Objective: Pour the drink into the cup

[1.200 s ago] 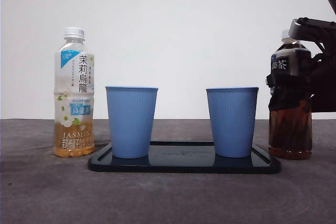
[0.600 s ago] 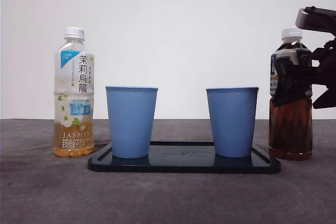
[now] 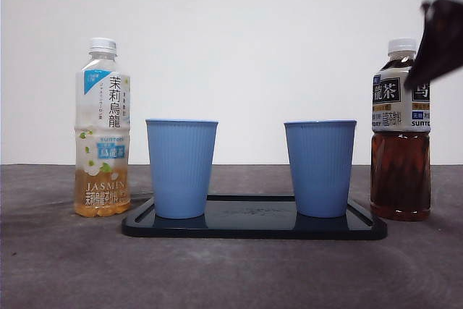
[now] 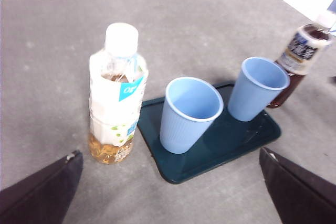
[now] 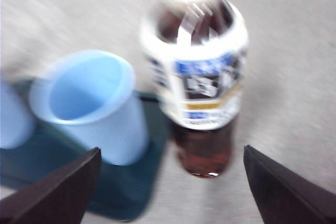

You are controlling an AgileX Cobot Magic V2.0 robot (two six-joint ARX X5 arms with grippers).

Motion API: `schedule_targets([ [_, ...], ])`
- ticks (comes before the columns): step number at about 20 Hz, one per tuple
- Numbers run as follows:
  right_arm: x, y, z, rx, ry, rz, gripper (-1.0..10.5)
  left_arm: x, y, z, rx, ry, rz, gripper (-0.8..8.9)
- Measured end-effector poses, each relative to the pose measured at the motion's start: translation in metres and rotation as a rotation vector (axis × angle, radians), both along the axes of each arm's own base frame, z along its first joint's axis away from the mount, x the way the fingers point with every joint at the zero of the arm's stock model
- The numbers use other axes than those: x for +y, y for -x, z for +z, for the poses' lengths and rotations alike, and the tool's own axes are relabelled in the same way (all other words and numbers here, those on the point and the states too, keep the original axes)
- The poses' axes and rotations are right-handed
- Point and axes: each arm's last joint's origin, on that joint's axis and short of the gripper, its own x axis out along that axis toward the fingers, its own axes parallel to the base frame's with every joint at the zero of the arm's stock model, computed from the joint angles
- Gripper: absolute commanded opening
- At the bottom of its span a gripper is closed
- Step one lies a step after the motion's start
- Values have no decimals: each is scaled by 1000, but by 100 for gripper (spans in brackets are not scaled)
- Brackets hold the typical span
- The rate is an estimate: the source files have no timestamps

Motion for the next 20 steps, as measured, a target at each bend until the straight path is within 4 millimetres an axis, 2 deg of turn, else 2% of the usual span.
schedule_targets([
  [3,-1,26,12,-44,-51,34,433,-7,-26,-25,51,5,-10,603],
  [8,-6,54,20,-85,-114,63,432,-24,-62,-54,47,-10,5,605],
  [15,-9,63,21,-97,-137,70,432,-41,-110,-97,96,-88,84,603],
  [20,-9,64,24,-100,-143,85,432,-46,-133,-115,62,-91,102,596],
])
